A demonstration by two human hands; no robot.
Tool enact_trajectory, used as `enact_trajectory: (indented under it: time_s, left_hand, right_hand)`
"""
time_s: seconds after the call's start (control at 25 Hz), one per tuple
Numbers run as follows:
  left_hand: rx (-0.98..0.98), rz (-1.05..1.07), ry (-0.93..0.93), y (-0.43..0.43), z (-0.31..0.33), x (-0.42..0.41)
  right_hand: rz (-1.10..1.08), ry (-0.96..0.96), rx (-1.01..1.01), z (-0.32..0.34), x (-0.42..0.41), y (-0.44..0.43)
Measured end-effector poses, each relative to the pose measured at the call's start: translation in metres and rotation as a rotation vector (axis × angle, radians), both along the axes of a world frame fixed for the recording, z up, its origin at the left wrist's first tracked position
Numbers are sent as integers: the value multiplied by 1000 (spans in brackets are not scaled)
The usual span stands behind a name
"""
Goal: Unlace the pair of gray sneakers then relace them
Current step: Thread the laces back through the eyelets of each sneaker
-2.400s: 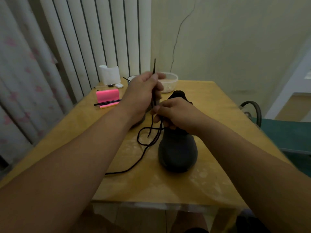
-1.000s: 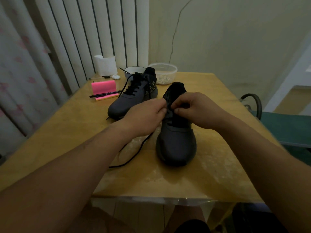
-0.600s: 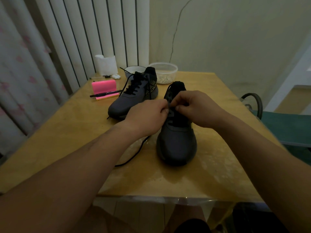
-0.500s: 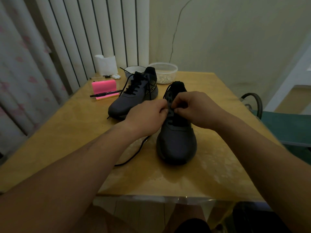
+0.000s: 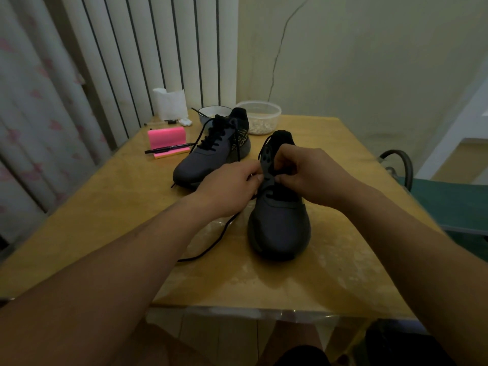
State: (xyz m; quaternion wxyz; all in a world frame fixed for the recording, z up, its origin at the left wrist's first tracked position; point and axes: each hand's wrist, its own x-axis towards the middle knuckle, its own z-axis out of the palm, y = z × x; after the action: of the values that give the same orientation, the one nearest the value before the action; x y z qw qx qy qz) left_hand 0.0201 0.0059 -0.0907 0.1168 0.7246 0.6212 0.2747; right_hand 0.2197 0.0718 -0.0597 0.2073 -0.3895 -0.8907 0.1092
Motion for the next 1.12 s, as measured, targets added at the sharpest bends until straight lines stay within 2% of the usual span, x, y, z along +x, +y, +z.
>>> enact_trajectory:
  time_s: [0.32,0.52,0.72,0.88,1.04,1.12]
  left_hand:
    - [22,15,-63,-4,-6,-6]
    - [74,4,-7,-2,-5,1]
    - [-13,73,-28,4,-8,2]
    - [-29,127,-70,-8,-14,16]
    - [156,350,-71,-14,-35,35]
    - [231,411,-62,-17,-39,40]
  right_hand:
    - [86,9,120,-12,-4,2]
    - [75,80,63,-15,-5,2]
    - [100,8,73,-13,-7,2]
    - [48,26,28,-13,-6,0]
    - [-17,170,-93,-9,5,-4]
    - [-67,427,-329,-7,11,-13]
